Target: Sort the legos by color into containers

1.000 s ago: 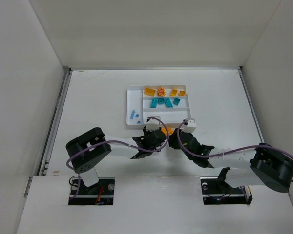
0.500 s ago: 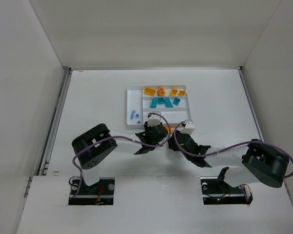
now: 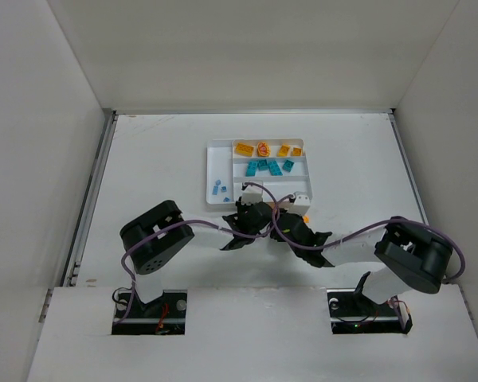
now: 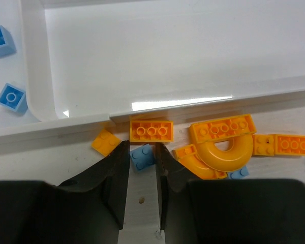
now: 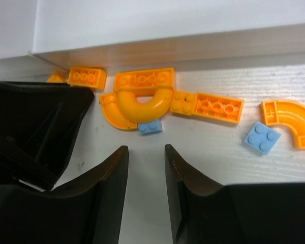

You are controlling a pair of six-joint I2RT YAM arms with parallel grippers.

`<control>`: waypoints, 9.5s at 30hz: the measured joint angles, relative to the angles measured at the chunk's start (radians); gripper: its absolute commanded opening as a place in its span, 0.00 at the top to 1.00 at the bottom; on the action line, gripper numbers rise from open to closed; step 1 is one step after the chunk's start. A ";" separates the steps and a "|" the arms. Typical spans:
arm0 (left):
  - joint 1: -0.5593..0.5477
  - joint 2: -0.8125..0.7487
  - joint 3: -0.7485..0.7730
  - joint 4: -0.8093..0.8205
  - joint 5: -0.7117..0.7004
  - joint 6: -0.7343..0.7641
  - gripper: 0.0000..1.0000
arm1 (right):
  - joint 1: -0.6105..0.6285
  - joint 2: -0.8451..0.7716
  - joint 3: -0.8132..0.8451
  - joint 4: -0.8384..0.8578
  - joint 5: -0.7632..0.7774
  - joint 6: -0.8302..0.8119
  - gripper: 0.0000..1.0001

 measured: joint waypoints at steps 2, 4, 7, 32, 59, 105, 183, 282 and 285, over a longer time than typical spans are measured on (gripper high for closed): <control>0.000 0.000 0.000 0.000 0.000 0.001 0.88 | 0.000 0.021 0.018 -0.002 0.017 -0.010 0.60; 0.000 -0.003 -0.003 0.002 0.001 0.001 0.89 | 0.000 0.034 0.034 -0.011 0.034 -0.018 0.60; -0.002 -0.021 -0.023 0.002 0.002 0.000 0.89 | 0.000 0.044 0.050 -0.032 0.059 -0.026 0.60; 0.159 -0.505 -0.218 -0.054 0.077 -0.032 0.88 | 0.001 0.161 0.153 -0.034 0.130 -0.086 0.78; 0.391 -0.295 -0.115 0.008 0.188 -0.039 0.62 | 0.093 -0.007 0.271 -0.132 0.068 -0.093 0.78; -0.243 0.045 0.113 0.059 0.108 -0.082 0.64 | -0.288 -0.641 -0.119 -0.276 0.080 0.032 0.58; 0.404 -0.189 -0.063 0.023 0.173 -0.029 0.63 | -0.352 -0.420 -0.116 -0.274 -0.077 0.010 0.54; 0.046 -0.506 -0.381 -0.082 0.129 -0.015 0.88 | -0.068 0.173 0.290 -0.195 0.016 -0.054 0.54; 0.046 -0.516 -0.386 -0.083 0.130 -0.015 0.88 | -0.052 0.173 0.291 -0.183 0.007 -0.045 0.54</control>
